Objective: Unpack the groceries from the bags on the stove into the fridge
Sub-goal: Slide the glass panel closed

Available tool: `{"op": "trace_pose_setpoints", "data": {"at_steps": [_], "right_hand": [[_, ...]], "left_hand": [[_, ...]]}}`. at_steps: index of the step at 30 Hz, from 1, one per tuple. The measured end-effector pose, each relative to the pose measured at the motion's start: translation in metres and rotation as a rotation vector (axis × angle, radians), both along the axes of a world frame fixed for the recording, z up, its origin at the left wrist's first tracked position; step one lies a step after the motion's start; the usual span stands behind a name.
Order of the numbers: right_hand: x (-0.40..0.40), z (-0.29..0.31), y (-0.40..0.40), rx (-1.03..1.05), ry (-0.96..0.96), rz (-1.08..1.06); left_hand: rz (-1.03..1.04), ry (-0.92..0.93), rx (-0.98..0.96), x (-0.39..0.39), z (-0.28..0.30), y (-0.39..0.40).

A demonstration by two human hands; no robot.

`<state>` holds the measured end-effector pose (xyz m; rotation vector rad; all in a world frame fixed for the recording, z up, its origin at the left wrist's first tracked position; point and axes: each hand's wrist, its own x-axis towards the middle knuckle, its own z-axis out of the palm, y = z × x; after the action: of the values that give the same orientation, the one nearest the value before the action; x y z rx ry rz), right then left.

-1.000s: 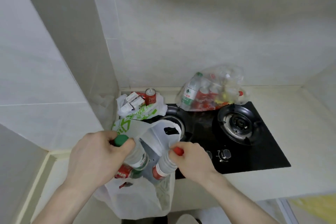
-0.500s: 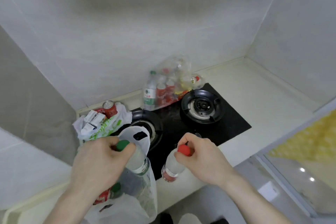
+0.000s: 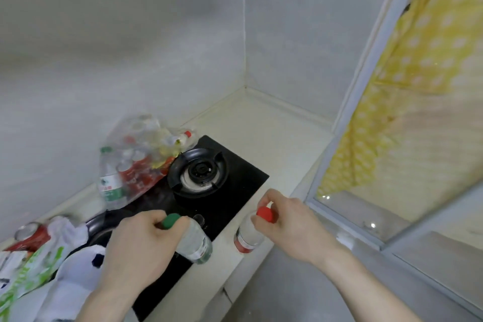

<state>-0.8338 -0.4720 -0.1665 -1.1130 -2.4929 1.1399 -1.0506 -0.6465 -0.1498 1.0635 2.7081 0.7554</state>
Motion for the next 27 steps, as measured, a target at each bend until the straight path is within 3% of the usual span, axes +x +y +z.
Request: {"op": "trace_pose_setpoints", "data": {"at_steps": [9, 20, 27], "right_hand": [[0.143, 0.007, 0.098, -0.059, 0.051, -0.298], [0.306, 0.009, 0.179, -0.014, 0.099, -0.764], [0.369, 0.013, 0.24, -0.001, 0.041, -1.097]], "left_hand": [[-0.272, -0.171, 0.086, 0.113, -0.008, 0.156], [-0.673, -0.377, -0.049, 0.246, -0.018, 0.367], [-1.009, -0.374, -0.067, 0.322, -0.026, 0.511]]}}
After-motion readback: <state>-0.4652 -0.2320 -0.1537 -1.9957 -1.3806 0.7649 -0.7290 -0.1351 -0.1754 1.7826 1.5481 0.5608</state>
